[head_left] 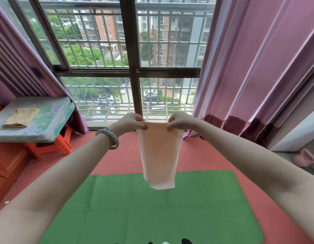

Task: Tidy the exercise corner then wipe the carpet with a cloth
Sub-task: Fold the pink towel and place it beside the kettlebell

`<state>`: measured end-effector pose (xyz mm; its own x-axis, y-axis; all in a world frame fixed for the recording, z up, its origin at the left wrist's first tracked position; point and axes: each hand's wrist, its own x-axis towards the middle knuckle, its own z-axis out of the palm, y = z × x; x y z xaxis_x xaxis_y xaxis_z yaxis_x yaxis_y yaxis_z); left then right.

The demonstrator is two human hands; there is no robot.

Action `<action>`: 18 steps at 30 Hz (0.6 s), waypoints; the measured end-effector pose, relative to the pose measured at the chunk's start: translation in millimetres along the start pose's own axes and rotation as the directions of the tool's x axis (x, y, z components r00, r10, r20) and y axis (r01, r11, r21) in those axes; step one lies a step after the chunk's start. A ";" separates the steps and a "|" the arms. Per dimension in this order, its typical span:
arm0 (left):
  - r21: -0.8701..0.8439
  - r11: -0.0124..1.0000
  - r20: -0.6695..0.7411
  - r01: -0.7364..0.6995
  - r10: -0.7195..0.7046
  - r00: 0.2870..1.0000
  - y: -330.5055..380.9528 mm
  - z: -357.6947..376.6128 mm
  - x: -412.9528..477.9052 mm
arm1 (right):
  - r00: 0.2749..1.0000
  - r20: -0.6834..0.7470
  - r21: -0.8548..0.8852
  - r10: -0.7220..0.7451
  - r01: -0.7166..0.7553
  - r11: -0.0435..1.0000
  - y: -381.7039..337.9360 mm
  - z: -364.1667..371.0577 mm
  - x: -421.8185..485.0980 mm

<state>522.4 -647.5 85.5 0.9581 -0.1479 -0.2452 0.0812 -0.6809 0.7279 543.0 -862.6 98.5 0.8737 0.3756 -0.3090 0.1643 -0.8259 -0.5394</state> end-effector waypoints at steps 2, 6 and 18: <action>-0.042 0.997 0.008 -0.069 0.069 0.998 -0.5 -2.4 -0.2 | 0.998 -0.012 -0.018 -0.060 0.060 0.998 -1.4 -6.2 -2.4; -0.336 0.929 -0.068 -0.157 0.142 0.987 -2.7 -9.3 -2.5 | 0.991 -0.020 0.193 -0.129 0.130 0.973 -8.1 -23.3 -7.2; -0.646 0.751 0.265 0.139 0.049 0.963 -27.4 72.1 -13.7 | 0.972 0.017 0.702 -0.235 0.156 0.695 -20.8 -74.0 -21.6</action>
<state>487.2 -678.5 22.8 0.8540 -0.3659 -0.3699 0.3717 -0.0683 0.9258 554.6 -884.6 174.3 0.8027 0.5663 -0.1871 -0.0711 -0.2207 -0.9727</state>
